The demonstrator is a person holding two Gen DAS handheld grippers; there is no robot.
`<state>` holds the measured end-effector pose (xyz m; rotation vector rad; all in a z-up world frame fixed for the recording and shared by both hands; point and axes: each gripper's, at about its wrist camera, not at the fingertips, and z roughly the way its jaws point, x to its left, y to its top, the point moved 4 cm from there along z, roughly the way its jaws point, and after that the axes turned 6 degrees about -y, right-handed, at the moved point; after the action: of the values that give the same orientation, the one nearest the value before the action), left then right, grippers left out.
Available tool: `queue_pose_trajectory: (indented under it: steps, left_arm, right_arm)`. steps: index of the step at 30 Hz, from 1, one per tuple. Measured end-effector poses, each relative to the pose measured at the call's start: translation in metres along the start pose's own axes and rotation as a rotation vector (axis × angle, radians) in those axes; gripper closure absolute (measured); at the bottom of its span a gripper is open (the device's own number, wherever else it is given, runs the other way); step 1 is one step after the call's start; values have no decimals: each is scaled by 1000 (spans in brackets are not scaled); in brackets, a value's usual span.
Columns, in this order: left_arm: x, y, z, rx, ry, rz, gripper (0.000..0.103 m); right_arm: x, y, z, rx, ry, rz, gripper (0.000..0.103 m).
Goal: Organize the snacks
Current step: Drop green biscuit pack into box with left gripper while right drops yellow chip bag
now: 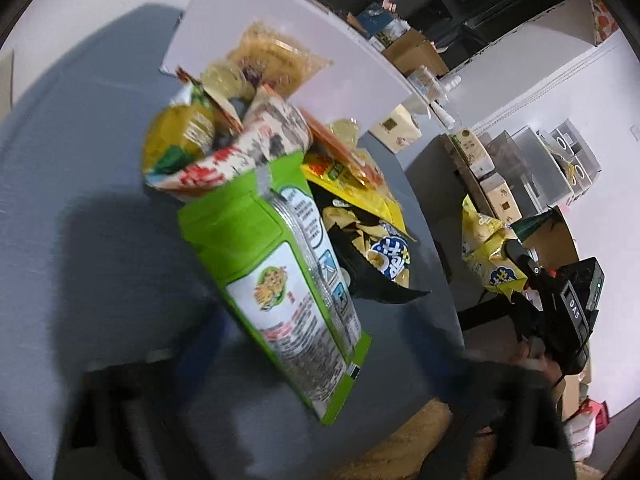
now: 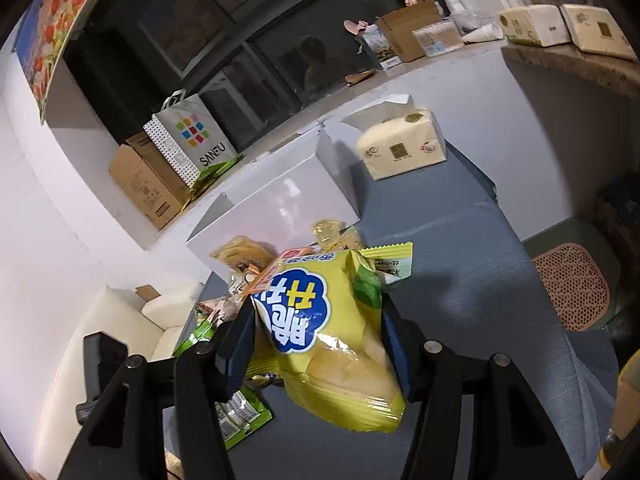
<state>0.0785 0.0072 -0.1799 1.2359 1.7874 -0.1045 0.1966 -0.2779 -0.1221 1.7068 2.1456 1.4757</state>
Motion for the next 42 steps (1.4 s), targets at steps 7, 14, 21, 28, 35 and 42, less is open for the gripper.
queue_pose_trajectory:
  steps: [7,14,21,28,35,42]
  left_arm:
    - [-17,-3,-12,-47,-11,117,85]
    - [-49,11,-60,-187,82,292,88]
    - [-81,56,-104,-359,185,431,88]
    - [-112,159,-111,-486,243,544,88]
    - [-100,267,-64,-453,309,553,88]
    - [-75,316,-18,-388,401,530,87]
  right_arm:
    - [7,-5,2,10,16,-8,42]
    - [23,-1,-4,-38,22,-53,42]
    - [69,31,4,-99,-7,-235,42]
    - [115,103,49,-159,22,-359,42]
    - [126,176,134,-62,-63,-349,41]
    - [119,202,188,8,-109,-330,39]
